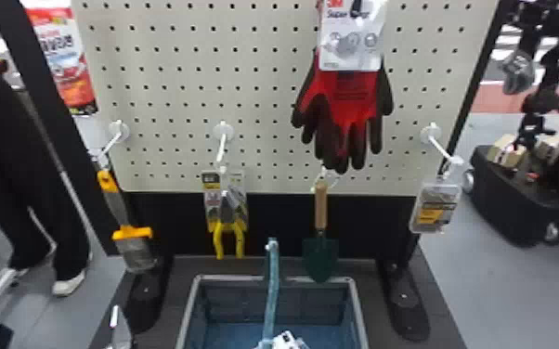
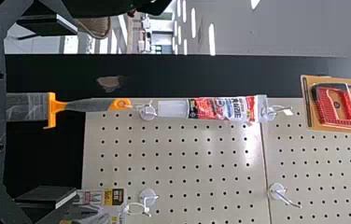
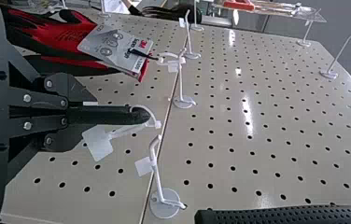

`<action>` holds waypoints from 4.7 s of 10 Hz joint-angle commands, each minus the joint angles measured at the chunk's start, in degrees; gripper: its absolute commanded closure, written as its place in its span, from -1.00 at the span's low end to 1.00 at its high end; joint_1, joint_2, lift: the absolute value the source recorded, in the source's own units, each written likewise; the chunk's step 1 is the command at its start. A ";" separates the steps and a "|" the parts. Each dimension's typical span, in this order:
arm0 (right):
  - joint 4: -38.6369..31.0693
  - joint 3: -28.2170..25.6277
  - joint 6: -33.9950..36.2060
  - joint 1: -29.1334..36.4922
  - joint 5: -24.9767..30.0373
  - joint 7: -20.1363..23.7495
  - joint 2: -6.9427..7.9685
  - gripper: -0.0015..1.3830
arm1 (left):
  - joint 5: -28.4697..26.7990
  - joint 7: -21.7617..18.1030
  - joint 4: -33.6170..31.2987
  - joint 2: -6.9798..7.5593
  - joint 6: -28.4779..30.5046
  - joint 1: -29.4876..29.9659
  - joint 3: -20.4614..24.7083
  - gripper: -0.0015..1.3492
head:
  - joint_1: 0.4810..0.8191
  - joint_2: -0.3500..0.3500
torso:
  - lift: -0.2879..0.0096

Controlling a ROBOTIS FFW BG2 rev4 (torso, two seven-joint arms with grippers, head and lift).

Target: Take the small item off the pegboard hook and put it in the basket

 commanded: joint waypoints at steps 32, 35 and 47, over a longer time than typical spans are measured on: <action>4.24 3.75 -19.50 40.96 5.54 -6.12 32.56 0.82 | 0.52 0.08 0.14 -0.17 -0.36 -0.88 -0.02 -0.85 | -0.60 0.00 | 0.26; 6.07 8.85 -19.76 39.61 2.81 -7.79 32.74 0.82 | 0.61 -0.01 0.14 0.62 -0.09 -1.61 -0.11 -0.85 | -0.60 0.00 | 0.26; 23.23 19.39 -23.28 34.07 -1.49 -6.21 30.54 0.82 | 1.13 -0.01 2.39 0.35 -1.50 -2.97 -0.99 -0.85 | -0.60 0.00 | 0.26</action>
